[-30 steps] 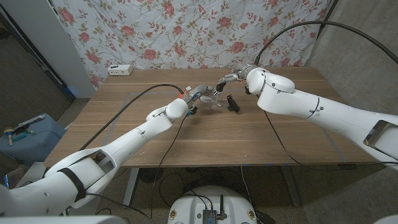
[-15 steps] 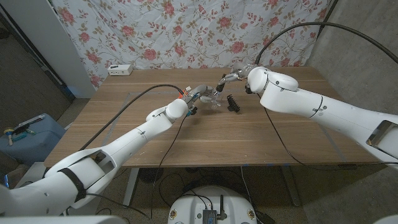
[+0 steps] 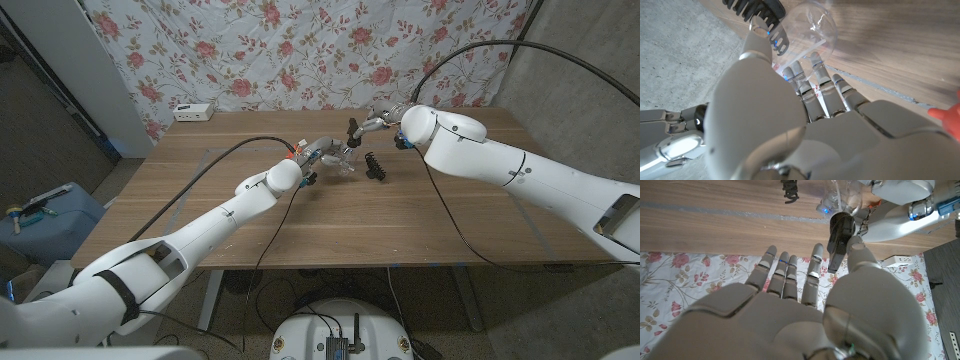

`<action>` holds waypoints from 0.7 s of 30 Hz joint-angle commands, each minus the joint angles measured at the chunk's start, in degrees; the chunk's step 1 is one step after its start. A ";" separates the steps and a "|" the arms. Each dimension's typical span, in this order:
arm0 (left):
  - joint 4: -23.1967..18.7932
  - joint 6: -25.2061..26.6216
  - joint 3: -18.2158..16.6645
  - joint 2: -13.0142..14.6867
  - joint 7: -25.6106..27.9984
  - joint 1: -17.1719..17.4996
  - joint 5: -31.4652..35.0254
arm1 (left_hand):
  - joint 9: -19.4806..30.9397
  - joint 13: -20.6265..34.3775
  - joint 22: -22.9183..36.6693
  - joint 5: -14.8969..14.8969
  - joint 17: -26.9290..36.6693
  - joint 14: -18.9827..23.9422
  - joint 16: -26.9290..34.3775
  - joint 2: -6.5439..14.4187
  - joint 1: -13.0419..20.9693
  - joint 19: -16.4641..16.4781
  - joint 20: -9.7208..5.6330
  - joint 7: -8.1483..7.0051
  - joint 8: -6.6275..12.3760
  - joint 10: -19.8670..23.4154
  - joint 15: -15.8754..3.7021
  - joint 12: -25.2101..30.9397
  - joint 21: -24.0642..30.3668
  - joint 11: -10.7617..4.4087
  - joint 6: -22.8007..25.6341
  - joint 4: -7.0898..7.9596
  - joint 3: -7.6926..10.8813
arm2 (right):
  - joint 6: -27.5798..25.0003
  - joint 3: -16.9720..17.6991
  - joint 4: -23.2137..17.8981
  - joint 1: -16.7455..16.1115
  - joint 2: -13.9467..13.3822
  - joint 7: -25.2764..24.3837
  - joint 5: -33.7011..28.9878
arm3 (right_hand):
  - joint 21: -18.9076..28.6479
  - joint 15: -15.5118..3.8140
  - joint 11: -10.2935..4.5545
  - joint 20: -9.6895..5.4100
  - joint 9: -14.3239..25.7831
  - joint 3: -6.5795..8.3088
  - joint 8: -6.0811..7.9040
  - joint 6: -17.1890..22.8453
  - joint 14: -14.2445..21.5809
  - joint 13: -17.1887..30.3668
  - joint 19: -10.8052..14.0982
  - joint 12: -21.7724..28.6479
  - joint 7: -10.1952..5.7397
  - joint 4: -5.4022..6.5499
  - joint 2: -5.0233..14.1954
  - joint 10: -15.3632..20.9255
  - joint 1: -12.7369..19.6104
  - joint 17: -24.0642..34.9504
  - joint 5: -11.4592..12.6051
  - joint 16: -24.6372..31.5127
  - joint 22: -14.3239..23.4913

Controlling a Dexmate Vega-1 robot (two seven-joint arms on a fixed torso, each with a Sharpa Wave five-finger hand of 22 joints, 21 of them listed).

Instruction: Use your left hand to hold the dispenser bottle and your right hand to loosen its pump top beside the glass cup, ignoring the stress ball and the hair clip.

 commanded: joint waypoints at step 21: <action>-0.20 0.58 -0.10 -0.22 0.50 0.19 -0.45 | 0.18 0.63 0.13 -0.24 0.35 2.81 0.35 7.52 -5.50 -0.23 -7.31 0.57 0.19 1.97 -7.28 -0.07 0.02 -1.33 5.04 3.61 4.42 | 7.83 7.06 3.27 -6.17 1.41 -2.28 2.08 | 0.33 -2.55 -2.69 -1.26 -0.84 3.41 1.29 3.23 0.70 0.31 0.72 0.34 -5.62 -0.24 1.82 0.74 7.74 0.80 -0.05 0.34 0.29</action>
